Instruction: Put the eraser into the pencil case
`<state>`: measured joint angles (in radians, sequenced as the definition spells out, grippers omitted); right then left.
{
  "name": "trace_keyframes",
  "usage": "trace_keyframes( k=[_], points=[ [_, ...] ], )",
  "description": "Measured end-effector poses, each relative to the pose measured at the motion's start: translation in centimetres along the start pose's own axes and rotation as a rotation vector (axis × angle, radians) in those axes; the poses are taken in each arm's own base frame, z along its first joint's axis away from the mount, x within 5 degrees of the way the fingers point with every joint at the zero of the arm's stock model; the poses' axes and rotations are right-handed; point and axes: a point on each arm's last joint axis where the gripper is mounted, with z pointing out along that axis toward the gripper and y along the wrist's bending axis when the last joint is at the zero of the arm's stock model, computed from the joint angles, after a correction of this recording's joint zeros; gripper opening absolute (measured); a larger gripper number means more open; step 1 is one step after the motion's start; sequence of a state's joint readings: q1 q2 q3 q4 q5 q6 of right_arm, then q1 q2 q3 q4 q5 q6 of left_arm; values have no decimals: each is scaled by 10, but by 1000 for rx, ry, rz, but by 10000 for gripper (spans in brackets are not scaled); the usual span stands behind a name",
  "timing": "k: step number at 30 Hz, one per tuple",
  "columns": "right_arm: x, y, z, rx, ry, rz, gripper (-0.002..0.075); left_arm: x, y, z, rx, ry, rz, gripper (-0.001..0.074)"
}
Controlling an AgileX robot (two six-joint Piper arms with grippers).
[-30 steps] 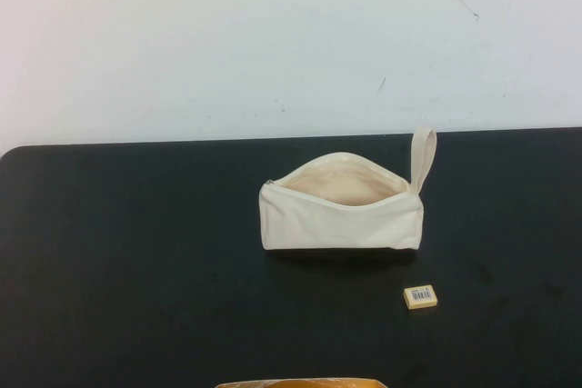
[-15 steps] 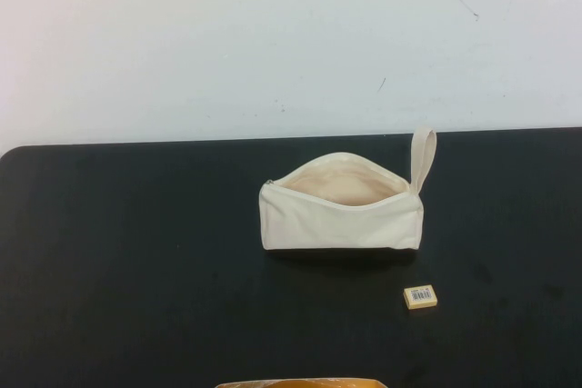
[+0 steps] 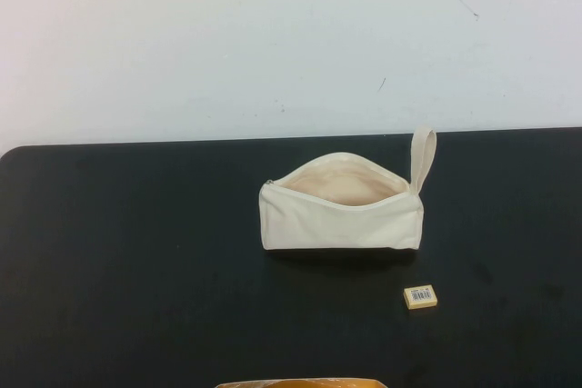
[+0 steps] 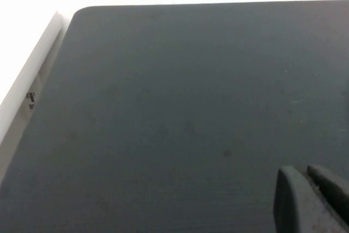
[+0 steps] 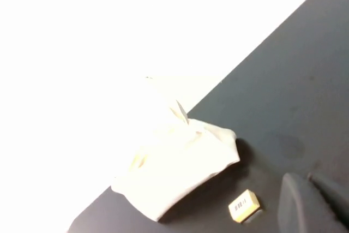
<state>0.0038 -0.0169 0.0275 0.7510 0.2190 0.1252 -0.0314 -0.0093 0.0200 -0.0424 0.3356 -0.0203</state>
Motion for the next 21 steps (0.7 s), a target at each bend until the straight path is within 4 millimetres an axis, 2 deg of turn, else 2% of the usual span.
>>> trace_keyframes(
  k=[7,10,15,18,21],
  points=[
    [0,4,-1,-14,27,-182,-1,0,0,0,0,0,0,-2],
    [-10,24,-7,-56,40,-331,-1,0,0,0,0,0,0,-2],
    [-44,72,-8,-61,152,-631,-1,0,0,0,0,0,0,-2],
    [-64,99,0,-51,285,-804,-1,0,0,0,0,0,0,-2],
    [-84,116,16,-21,440,-949,-1,0,0,0,0,0,0,-2]
  ],
)
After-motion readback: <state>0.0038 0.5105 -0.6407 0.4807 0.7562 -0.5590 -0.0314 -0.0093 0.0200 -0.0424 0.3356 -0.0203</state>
